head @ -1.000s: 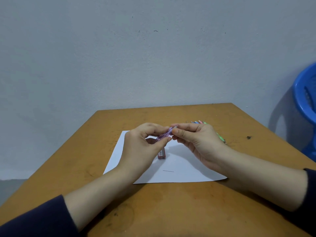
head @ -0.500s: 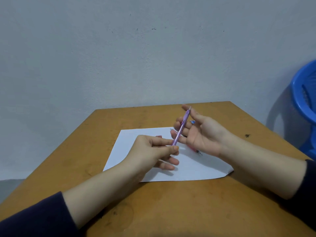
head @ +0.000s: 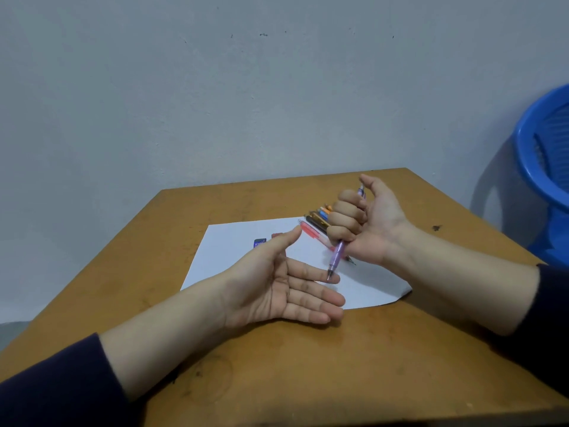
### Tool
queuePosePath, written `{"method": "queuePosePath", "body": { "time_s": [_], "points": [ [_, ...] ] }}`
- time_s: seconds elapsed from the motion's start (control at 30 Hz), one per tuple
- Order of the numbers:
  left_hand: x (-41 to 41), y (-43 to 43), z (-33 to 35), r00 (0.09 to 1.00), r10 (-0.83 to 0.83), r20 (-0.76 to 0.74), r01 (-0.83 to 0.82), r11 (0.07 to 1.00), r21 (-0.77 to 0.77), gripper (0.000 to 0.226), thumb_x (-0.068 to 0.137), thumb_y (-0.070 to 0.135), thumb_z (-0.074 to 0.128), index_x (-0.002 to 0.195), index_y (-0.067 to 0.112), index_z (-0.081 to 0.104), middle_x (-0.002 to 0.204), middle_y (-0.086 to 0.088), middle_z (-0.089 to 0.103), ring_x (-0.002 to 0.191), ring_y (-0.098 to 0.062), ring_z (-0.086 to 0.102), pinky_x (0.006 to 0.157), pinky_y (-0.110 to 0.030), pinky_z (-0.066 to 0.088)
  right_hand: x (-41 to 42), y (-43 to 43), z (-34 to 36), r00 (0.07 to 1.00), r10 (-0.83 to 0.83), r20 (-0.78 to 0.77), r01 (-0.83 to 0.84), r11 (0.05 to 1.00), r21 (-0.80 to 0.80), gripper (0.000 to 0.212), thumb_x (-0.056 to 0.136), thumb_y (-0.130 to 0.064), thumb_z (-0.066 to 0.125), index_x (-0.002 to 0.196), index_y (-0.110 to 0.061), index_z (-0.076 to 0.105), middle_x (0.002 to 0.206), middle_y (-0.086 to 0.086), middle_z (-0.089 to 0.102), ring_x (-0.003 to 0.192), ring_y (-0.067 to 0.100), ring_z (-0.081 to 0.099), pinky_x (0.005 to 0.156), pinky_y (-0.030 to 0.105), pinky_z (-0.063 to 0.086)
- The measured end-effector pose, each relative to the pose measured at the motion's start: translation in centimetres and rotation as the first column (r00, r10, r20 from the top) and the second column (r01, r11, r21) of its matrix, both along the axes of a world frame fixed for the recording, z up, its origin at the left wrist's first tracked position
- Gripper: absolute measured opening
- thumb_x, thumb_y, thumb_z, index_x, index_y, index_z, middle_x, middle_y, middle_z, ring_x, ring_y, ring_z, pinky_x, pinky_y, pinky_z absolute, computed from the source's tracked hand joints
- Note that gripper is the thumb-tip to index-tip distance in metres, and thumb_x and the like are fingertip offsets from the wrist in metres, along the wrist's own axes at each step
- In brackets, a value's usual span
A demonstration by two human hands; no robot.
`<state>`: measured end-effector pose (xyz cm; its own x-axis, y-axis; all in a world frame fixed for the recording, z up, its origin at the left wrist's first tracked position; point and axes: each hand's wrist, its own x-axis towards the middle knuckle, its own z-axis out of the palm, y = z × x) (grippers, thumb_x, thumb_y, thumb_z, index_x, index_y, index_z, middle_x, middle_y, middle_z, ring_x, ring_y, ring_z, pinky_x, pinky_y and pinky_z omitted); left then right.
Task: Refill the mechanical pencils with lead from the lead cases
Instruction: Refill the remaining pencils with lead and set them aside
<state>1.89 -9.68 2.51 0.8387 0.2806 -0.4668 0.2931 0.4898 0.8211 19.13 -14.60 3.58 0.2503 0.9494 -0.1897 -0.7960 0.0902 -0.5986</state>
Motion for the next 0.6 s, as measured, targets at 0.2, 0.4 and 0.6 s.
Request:
{"method": "queuePosePath", "body": {
  "time_s": [0.2, 0.4, 0.6],
  "points": [
    [0.13, -0.01, -0.29, 0.999, -0.040, 0.027, 0.042, 0.998, -0.043, 0.083, 0.074, 0.063, 0.045, 0.101, -0.012, 0.068, 0.103, -0.033, 0.065, 0.087, -0.042, 0.069, 0.076, -0.043, 0.057, 0.10, 0.11, -0.21, 0.997, -0.061, -0.045, 0.062, 0.998, 0.033, 0.050, 0.086, -0.039, 0.034, 0.043, -0.019, 0.022, 0.038, -0.003, 0.014, 0.029, 0.013, 0.014, 0.040, 0.017, 0.008],
    [0.07, -0.18, -0.16, 0.996, -0.066, 0.057, 0.067, 0.998, -0.018, 0.085, 0.074, 0.064, 0.042, 0.104, -0.013, 0.065, 0.101, -0.032, 0.066, 0.085, -0.040, 0.069, 0.077, -0.042, 0.057, 0.23, 0.20, -0.31, 0.996, -0.068, -0.059, 0.071, 0.997, 0.044, 0.049, 0.087, -0.032, 0.030, 0.040, -0.019, 0.023, 0.036, -0.003, 0.015, 0.027, 0.013, 0.015, 0.038, 0.016, 0.009],
    [0.00, -0.15, -0.22, 0.995, -0.069, 0.070, 0.069, 0.998, 0.004, 0.085, 0.075, 0.065, 0.041, 0.102, -0.011, 0.067, 0.102, -0.031, 0.066, 0.086, -0.039, 0.069, 0.076, -0.042, 0.057, 0.17, 0.15, -0.35, 0.994, -0.073, -0.080, 0.076, 0.996, 0.037, 0.052, 0.088, -0.036, 0.032, 0.040, -0.019, 0.022, 0.036, -0.003, 0.015, 0.027, 0.013, 0.015, 0.038, 0.015, 0.009]
  ]
}}
